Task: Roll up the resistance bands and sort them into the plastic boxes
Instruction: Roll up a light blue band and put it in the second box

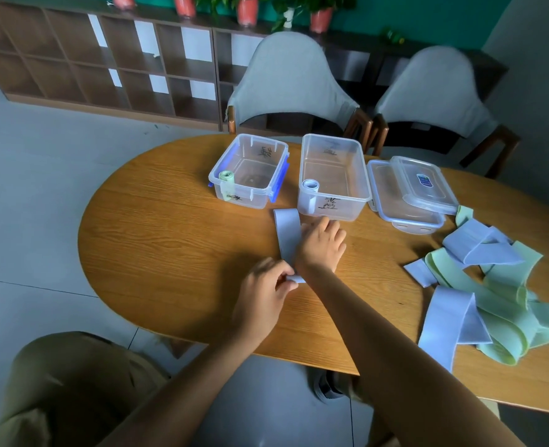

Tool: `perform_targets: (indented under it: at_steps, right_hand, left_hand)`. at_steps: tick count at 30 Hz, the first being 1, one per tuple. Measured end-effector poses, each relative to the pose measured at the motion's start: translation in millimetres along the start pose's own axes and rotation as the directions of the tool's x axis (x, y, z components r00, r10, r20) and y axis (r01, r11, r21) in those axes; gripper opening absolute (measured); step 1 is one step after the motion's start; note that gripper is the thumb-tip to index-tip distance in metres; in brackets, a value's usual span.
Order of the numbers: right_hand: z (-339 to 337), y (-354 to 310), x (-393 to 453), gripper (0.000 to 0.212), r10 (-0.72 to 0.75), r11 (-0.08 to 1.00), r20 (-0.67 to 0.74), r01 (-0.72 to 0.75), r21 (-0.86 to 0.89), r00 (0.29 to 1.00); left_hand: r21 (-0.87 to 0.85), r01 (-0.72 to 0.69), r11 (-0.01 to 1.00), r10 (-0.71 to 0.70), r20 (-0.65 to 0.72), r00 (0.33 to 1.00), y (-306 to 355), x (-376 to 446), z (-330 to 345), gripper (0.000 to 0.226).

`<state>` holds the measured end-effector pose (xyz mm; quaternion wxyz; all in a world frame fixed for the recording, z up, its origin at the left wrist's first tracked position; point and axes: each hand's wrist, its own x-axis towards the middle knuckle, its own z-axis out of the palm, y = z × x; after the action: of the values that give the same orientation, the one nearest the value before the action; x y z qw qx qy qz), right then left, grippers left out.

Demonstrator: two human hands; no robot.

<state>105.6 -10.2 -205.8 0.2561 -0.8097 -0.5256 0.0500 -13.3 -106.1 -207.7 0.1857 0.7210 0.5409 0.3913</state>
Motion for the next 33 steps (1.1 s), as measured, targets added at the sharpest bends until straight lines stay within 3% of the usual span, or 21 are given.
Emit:
perform_targets:
  at_steps: [5,11,19,24,27,30,33]
  right_hand:
    - [-32.0,18.9,-6.3,0.019,0.036,0.924,0.105,-0.073,0.375,0.994]
    - [-76.9,40.4,-53.2,0.016,0.122,0.697,0.342,-0.326,0.639,0.932]
    - [-88.4,52.4,-117.1,0.019,0.121,0.581,0.387,-0.381,0.719,0.914]
    - [-90.3,47.9,-137.1,0.021,0.119,0.638,0.32,-0.319,0.701,0.94]
    - [-88.9,46.7,-146.4,0.017,0.122,0.672,0.283,-0.289,0.682,0.951]
    - [-86.8,44.7,-154.6,0.018,0.142,0.609,0.295,-0.318,0.726,0.945]
    - [-85.8,42.8,-161.2,0.021,0.16,0.57,0.274,-0.316,0.758,0.948]
  left_hand:
    - [-0.01,0.008,1.0,-0.008,-0.021,1.0,-2.4,-3.2,-3.3,0.018]
    - [-0.016,0.025,1.0,-0.025,-0.035,0.999,-7.9,-13.2,-8.9,0.019]
    - [-0.009,0.009,1.0,-0.009,-0.048,0.999,-5.6,-29.0,-14.3,0.022]
    - [0.001,0.021,1.0,-0.021,-0.096,0.995,0.6,-32.2,-15.1,0.022]
    - [-0.103,0.149,0.983,-0.162,-0.126,0.979,10.1,-42.9,-10.8,0.025]
    - [-0.322,0.282,0.904,-0.324,-0.083,0.942,24.8,-55.4,-9.5,0.042]
    - [-0.4,0.375,0.836,-0.421,-0.031,0.907,36.0,-64.4,-12.4,0.052]
